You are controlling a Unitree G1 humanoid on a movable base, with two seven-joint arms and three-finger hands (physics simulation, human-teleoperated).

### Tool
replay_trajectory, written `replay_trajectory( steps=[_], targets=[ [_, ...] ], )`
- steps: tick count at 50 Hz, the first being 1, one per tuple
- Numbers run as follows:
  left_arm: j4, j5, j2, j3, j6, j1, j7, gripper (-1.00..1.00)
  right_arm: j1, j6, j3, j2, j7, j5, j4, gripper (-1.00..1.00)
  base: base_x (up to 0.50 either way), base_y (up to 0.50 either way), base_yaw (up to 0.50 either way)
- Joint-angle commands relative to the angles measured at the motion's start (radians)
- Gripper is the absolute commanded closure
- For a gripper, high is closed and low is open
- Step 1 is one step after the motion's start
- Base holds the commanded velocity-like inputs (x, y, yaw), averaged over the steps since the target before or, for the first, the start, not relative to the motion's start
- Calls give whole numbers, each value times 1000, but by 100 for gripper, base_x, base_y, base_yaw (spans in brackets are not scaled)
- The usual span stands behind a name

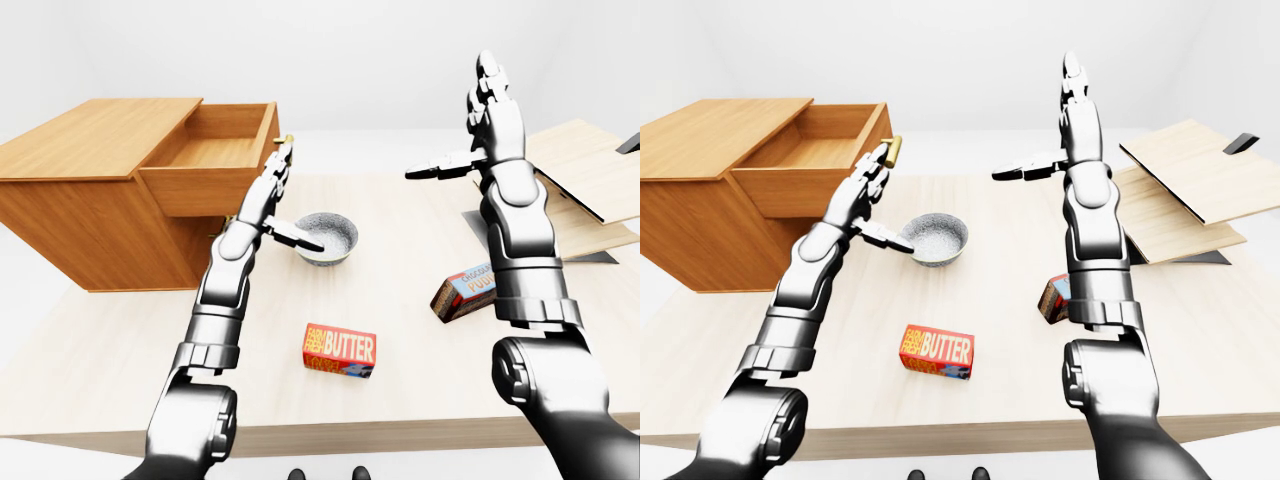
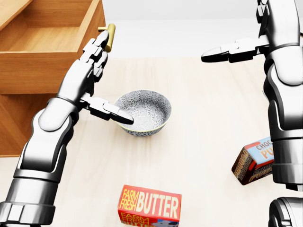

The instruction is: Close the top drawer of the cabinet.

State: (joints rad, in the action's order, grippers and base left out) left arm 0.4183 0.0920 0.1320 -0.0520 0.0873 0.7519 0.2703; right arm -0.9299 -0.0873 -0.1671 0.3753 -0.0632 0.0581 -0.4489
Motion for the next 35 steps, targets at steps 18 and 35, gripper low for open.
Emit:
replay_trajectory(
  steps=[18, 35],
  targets=[
    [-35, 1, 111, -62, 0, -23, -67, -100, 3, 0, 6, -12, -3, -1, 13, -100, 0, 0, 0],
    [-40, -18, 225, -135, 0, -58, -49, -100, 11, 0, 5, -13, -4, 2, 40, -100, 0, 0, 0]
  ],
)
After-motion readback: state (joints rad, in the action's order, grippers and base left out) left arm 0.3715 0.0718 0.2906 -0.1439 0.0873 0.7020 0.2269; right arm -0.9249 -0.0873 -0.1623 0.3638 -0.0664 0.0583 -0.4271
